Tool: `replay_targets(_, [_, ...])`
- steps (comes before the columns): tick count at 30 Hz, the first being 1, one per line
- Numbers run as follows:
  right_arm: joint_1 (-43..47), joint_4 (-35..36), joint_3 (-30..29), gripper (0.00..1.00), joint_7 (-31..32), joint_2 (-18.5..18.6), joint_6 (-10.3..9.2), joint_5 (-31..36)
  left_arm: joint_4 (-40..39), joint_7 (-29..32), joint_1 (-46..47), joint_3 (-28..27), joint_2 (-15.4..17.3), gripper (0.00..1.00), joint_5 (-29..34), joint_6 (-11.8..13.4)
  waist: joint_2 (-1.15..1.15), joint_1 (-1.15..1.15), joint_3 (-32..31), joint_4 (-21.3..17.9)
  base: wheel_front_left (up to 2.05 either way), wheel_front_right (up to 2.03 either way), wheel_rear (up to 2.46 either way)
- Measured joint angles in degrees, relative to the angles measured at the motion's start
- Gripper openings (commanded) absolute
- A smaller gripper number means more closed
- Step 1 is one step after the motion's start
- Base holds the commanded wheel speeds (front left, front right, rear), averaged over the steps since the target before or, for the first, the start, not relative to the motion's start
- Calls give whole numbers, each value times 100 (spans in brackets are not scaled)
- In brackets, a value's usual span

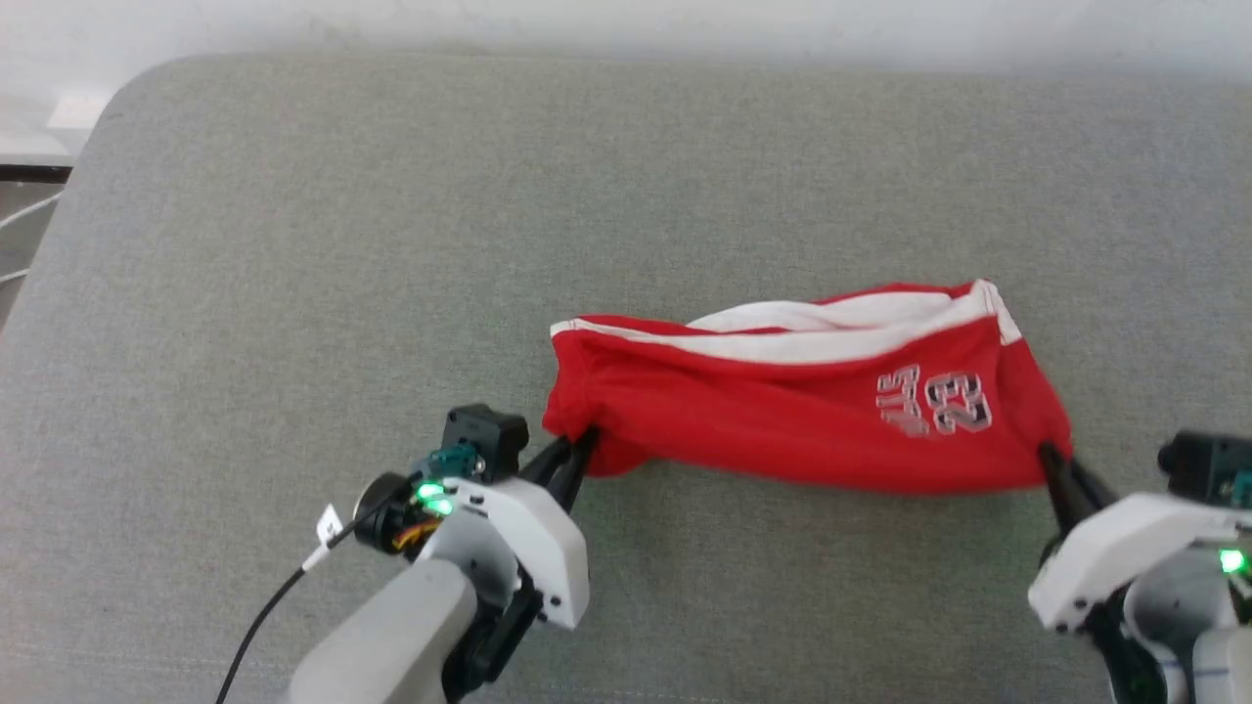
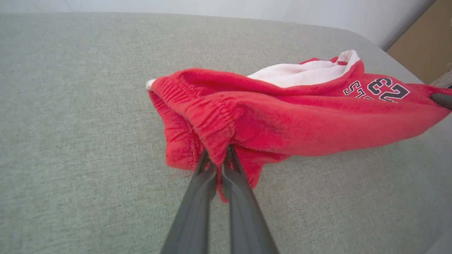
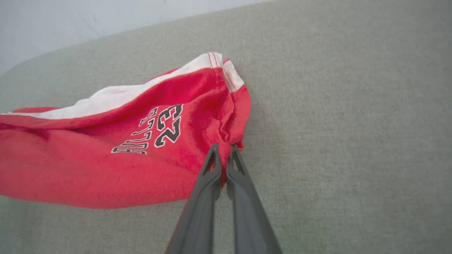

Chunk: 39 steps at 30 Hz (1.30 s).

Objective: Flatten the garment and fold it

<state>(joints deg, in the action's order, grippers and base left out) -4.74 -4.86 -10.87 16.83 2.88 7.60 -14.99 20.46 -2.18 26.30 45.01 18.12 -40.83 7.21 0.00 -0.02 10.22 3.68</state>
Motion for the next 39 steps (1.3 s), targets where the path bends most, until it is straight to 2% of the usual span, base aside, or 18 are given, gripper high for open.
replay_targets(7, [166, -633, 0, 0, 331, -7, 0, 48, 93, 176, -156, 123, 47, 0, -140, -22, 0, 2, 130, 18, 0, 0, 0])
replay_targets(8, [151, -704, 4, 5, 328, -8, 0, 40, 122, 175, -156, 122, 40, 0, -155, -45, 0, 2, 144, 24, 0, 0, 0])
replay_targets(9, [126, -739, 13, 41, 328, -2, 0, 41, 144, 171, -155, 124, 25, 43, -155, -58, 0, 2, 152, 36, 0, 0, 0])
replay_targets(10, [108, -753, 21, 81, 327, 0, 0, 41, 162, 157, -155, 119, 11, 100, -159, -60, 0, 2, 154, 47, 0, 0, 0])
replay_targets(11, [98, -758, 18, 100, 328, 0, 0, 40, 168, 156, -155, 119, 8, 100, -165, -62, 0, 2, 148, 55, 0, 0, 0])
replay_targets(16, [169, -546, -142, 100, 271, -8, 0, 110, 68, 13, -282, 29, 22, 100, -308, -64, 0, 2, 35, 91, 0, 0, 0])
replay_targets(20, [244, -177, -276, 100, -91, -2, -1, 83, -257, -555, -558, -224, 112, 100, -315, 55, 0, 2, -61, 116, 0, 0, 0])
replay_targets(23, [239, -40, -225, 100, -411, 1, -1, 125, -506, -1087, -641, -554, 204, 100, -225, 214, 0, 2, -78, 137, 0, 0, 0])
replay_targets(28, [-47, -233, -170, 100, -686, -2, -1, 268, -1063, -1254, -688, -1444, 125, 100, 354, 271, 0, 2, -40, 189, 0, 0, 0])
replay_targets(32, [-554, -775, -272, 100, -608, -7, -1, 488, -1422, -1255, -817, -2284, -199, 100, 1095, 74, 0, 2, 25, 237, 0, 0, 0])
replay_targets(39, [-1418, -1993, -698, 100, -124, -3, -1, 856, -1381, -1255, -1002, -3306, -787, 100, 1925, -477, 0, 3, 142, 306, 0, 0, 0])
